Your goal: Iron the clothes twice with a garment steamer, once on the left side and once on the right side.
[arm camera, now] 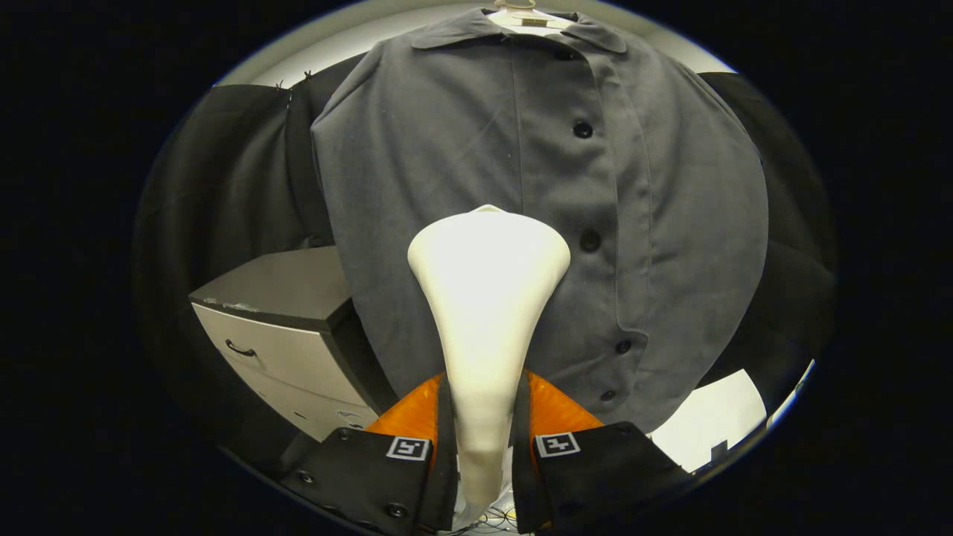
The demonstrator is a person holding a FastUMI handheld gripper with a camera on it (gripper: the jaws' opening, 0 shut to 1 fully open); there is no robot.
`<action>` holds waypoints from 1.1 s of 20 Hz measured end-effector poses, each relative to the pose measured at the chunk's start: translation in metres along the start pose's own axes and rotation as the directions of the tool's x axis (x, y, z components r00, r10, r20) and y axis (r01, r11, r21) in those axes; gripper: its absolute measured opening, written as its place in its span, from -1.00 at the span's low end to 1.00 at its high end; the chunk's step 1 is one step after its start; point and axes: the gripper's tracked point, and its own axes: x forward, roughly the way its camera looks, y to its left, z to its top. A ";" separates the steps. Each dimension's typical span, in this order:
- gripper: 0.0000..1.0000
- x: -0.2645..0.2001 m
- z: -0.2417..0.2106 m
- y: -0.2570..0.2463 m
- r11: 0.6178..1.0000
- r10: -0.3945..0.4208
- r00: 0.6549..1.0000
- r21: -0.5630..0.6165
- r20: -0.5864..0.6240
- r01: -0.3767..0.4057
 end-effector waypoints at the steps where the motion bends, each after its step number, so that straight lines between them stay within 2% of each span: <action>1: -0.24 0.001 -0.008 0.000 1.000 -0.002 1.000 0.002 -0.013 0.002; 9: -0.24 0.010 -0.068 -0.005 1.000 -0.008 0.994 0.021 -0.108 0.011; 22: -0.24 0.009 -0.138 -0.007 0.998 -0.017 0.971 0.049 -0.237 0.030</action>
